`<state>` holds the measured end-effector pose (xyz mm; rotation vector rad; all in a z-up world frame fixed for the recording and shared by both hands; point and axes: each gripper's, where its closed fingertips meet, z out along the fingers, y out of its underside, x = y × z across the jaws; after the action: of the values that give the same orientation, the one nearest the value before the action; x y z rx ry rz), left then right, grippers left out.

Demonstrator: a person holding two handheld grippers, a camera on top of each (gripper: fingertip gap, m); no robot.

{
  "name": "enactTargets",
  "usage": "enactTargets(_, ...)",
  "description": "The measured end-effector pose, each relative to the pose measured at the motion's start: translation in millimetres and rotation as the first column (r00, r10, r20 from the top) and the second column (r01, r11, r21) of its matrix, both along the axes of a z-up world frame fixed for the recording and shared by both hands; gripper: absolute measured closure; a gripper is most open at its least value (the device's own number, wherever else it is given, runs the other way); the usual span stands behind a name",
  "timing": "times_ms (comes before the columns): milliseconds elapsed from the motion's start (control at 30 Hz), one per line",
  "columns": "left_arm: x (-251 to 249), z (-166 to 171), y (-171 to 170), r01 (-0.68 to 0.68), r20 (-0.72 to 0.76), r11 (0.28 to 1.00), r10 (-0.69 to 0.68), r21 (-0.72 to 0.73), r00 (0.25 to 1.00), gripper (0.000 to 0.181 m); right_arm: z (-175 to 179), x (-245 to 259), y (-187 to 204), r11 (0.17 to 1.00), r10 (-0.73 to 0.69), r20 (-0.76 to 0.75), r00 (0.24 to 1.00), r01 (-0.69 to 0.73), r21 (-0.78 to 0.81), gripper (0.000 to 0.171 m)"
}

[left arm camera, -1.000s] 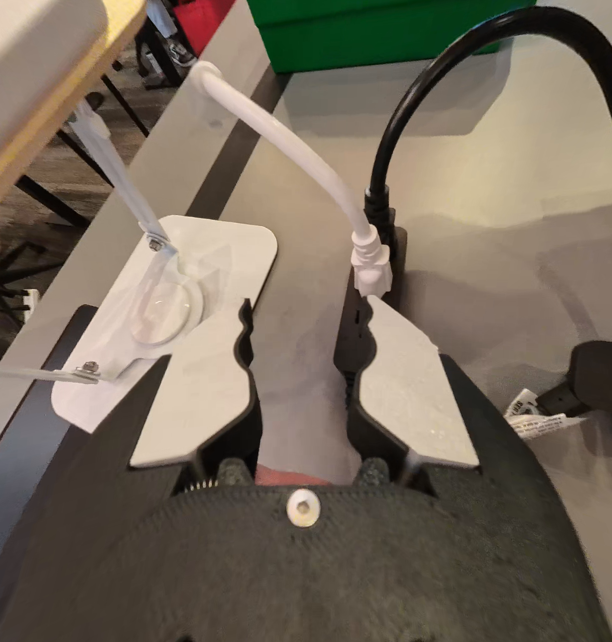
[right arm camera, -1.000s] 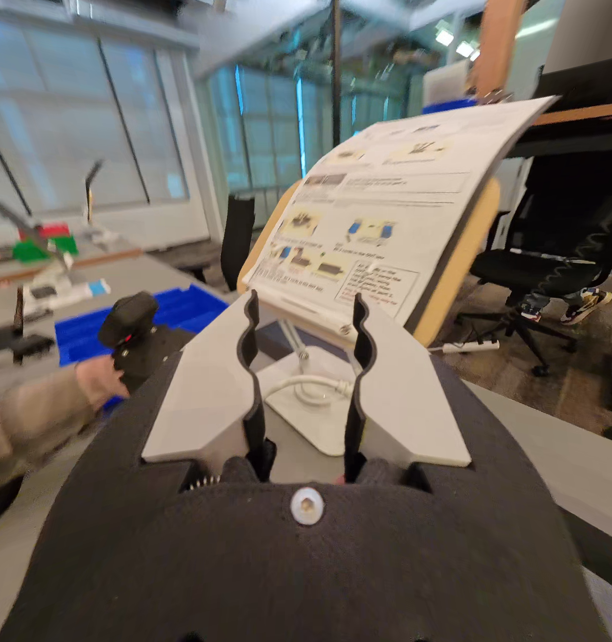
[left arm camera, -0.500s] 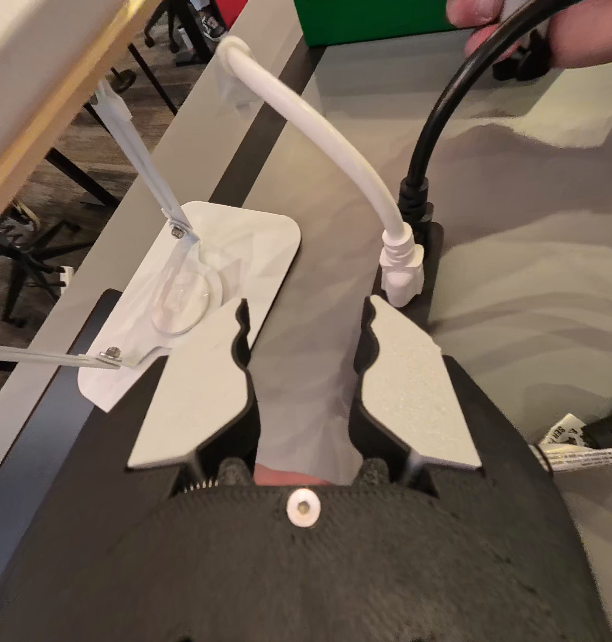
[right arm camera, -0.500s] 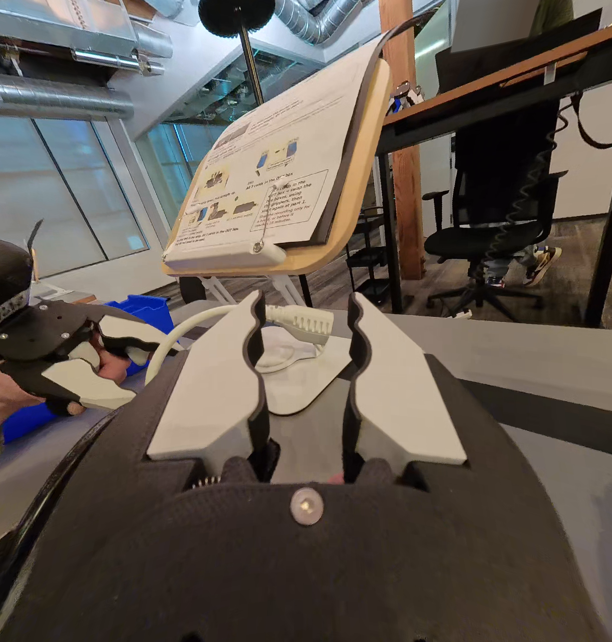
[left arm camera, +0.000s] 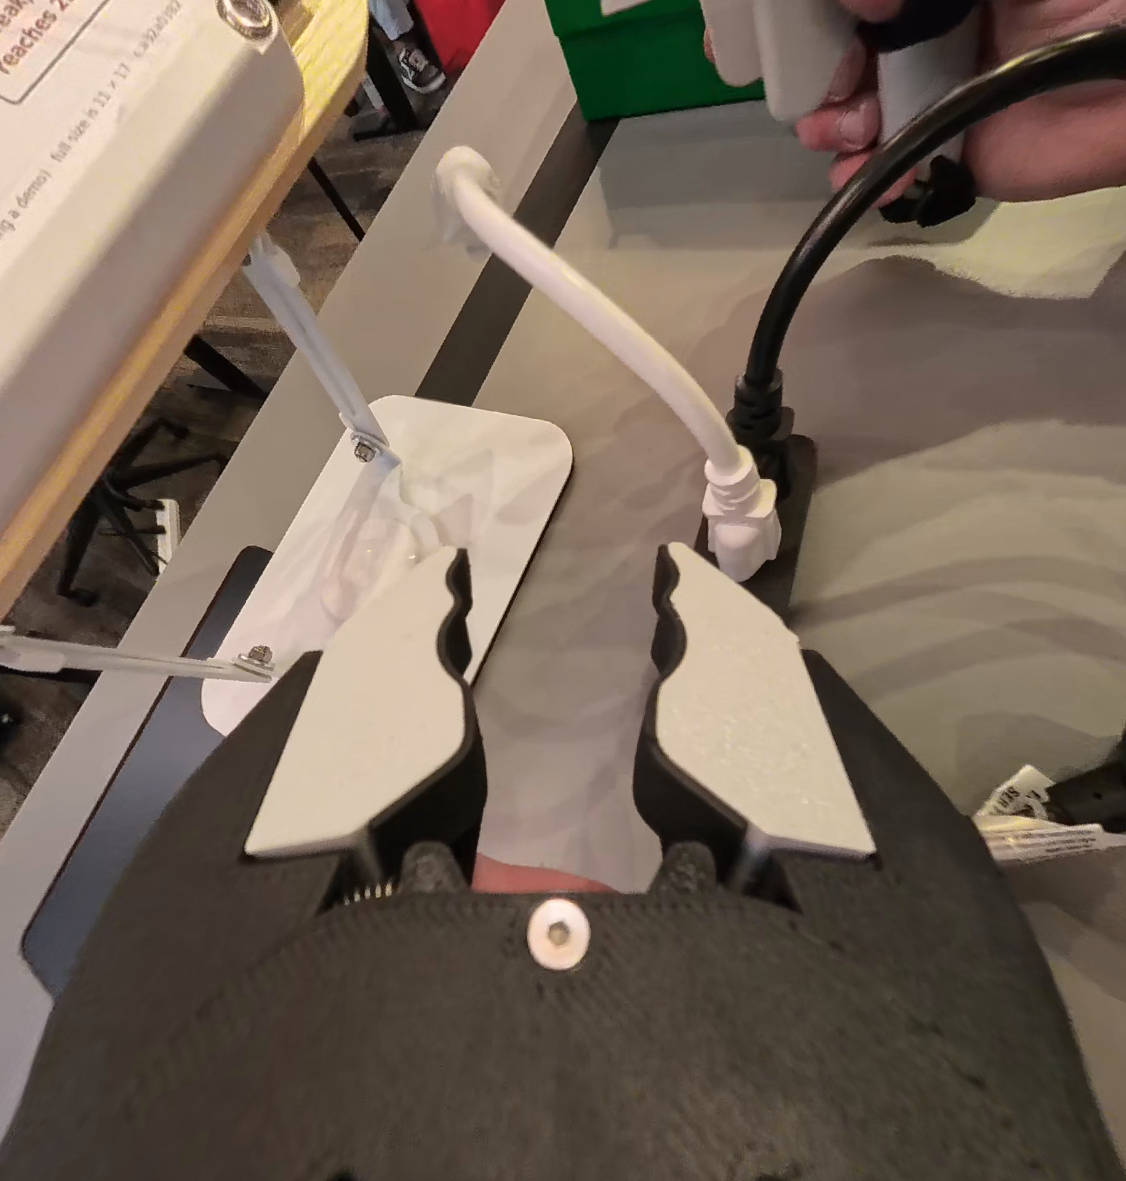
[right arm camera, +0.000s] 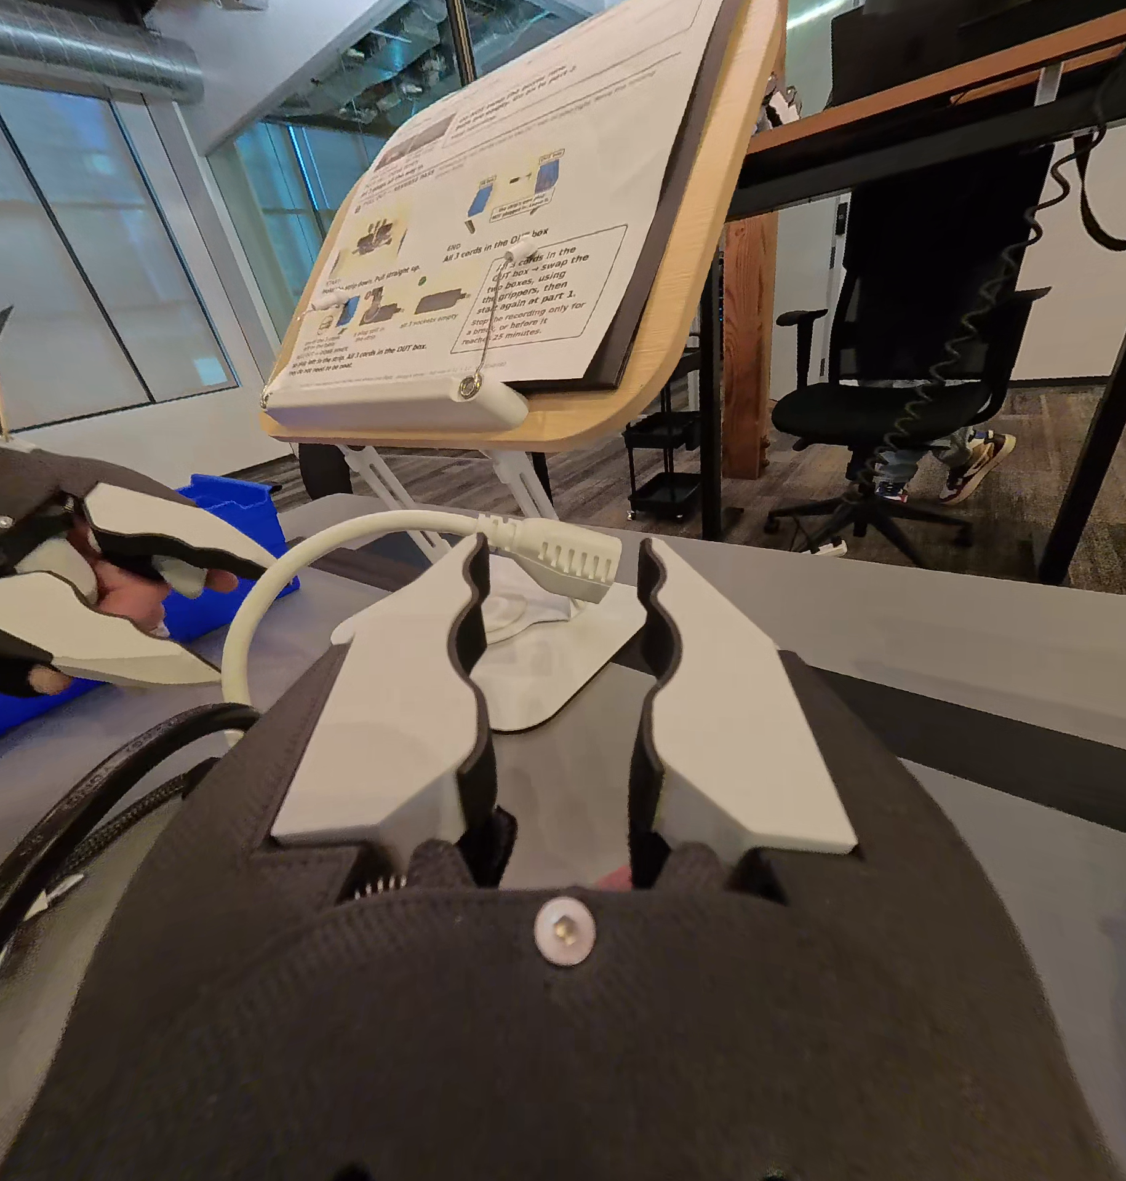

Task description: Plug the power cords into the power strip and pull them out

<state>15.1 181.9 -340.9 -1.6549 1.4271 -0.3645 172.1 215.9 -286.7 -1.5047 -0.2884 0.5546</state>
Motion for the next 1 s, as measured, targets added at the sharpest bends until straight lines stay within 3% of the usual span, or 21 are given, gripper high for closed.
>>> enactTargets(33,-1,2,-1,0.001,-0.021,1.000,-0.001,0.017,1.000,0.128,-1,-1,0,1.000,-0.003,0.020,1.000,0.004,-0.005,0.128)
enactTargets(133,-10,16,-1,-0.007,-0.050,0.997,0.011,0.074,0.999,0.128,-6,-6,2,1.000,-0.016,0.097,0.995,0.018,-0.015,0.130)
enactTargets(367,-25,59,-3,-0.024,0.059,0.991,0.016,0.128,0.998,0.142,-12,-16,2,1.000,-0.005,0.125,0.992,0.008,-0.028,0.131)
enactTargets(467,-28,103,-3,-0.072,0.236,0.973,0.019,0.218,0.972,0.149,-15,-14,3,0.999,-0.008,0.136,0.991,0.013,-0.034,0.133)
enactTargets(567,-41,135,-5,-0.115,0.362,0.968,0.027,0.223,0.932,0.143,-16,-12,4,0.999,-0.009,0.133,0.991,0.014,-0.037,0.133)
enactTargets(667,-64,144,1,-0.179,0.343,0.952,0.086,0.248,0.935,0.135,-20,-10,5,0.999,-0.008,0.129,0.992,0.015,-0.051,0.133)
enactTargets(867,-129,153,20,-0.331,0.306,0.899,0.241,0.288,0.921,0.134,-29,-11,8,0.997,0.008,0.144,0.989,0.004,-0.079,0.134)
enactTargets(1000,-182,158,36,-0.493,0.294,0.808,0.410,0.323,0.863,0.138,-30,-13,8,0.997,0.008,0.159,0.987,0.005,-0.078,0.134)
